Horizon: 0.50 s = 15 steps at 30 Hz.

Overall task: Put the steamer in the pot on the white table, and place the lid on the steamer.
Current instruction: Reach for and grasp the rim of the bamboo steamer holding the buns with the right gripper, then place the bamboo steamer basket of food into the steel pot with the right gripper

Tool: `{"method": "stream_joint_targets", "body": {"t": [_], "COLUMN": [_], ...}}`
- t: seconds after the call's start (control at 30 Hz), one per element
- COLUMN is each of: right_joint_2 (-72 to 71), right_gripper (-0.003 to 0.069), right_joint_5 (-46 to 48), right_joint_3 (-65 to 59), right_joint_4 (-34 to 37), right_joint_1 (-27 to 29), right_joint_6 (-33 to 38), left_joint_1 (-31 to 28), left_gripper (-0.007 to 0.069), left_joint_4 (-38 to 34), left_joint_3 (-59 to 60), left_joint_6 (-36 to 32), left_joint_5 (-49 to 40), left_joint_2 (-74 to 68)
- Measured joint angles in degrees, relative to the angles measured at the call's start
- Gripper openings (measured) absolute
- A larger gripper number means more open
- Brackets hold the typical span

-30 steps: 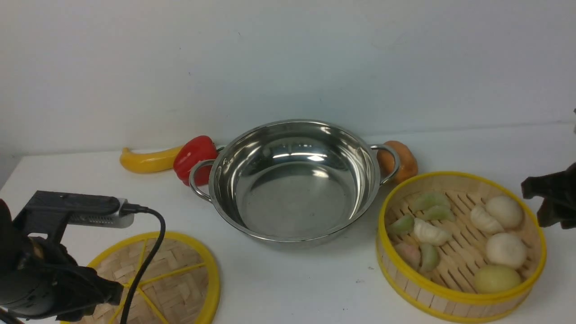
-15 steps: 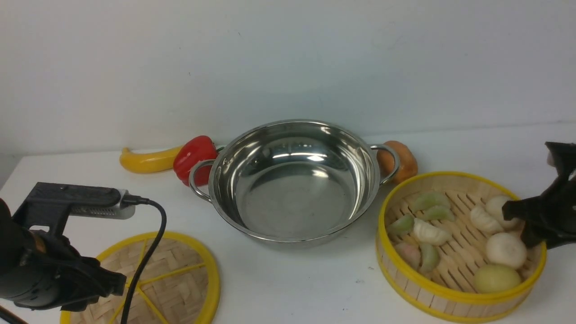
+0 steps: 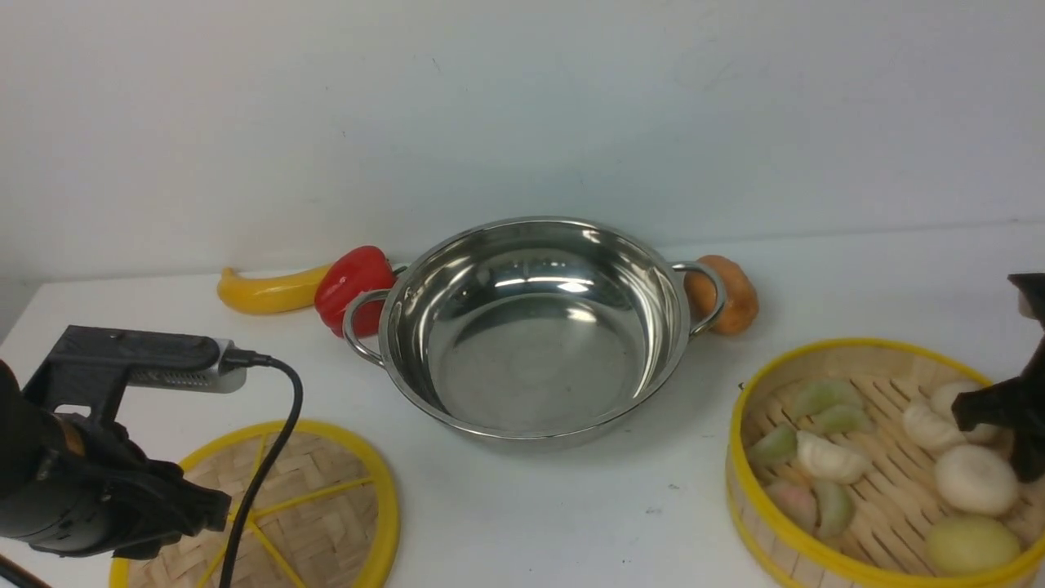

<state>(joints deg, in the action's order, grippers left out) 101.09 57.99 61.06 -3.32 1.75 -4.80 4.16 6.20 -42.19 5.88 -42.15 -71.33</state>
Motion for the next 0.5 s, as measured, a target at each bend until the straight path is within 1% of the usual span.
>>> {"method": "stream_joint_targets", "body": {"t": [0.17,0.23,0.3,0.37,0.4,0.5], "right_joint_2": [-3.5,-4.47,-4.68,-4.74,-4.64,-2.57], "right_gripper": [0.0053,0.0053,0.0053,0.0053,0.0053,0.0053], "right_joint_5": [7.41,11.99,13.25,12.89,12.78,12.6], "right_joint_3": [1.23,4.98,9.15,15.61,16.18,25.65], "right_joint_4": [0.57,2.49,4.77,6.15,6.3,6.66], "right_joint_1": [0.0,0.0,-0.39,-2.39,-2.62,-8.53], "right_joint_6": [0.32,1.85,2.69,2.59,2.59,1.07], "left_joint_1": [0.0,0.0,0.0,0.0,0.0,0.0], "left_gripper": [0.0241,0.0241,0.0241,0.0241,0.0241,0.0241], "left_joint_4": [0.0,0.0,0.0,0.0,0.0,0.04], "left_joint_3": [0.0,0.0,0.0,0.0,0.0,0.0], "left_joint_6": [-0.21,-0.21,-0.21,-0.21,-0.21,-0.21], "left_joint_5": [0.0,0.0,-0.21,-0.44,-0.44,-0.9], "left_joint_2": [0.0,0.0,0.0,0.0,0.0,0.0]}}
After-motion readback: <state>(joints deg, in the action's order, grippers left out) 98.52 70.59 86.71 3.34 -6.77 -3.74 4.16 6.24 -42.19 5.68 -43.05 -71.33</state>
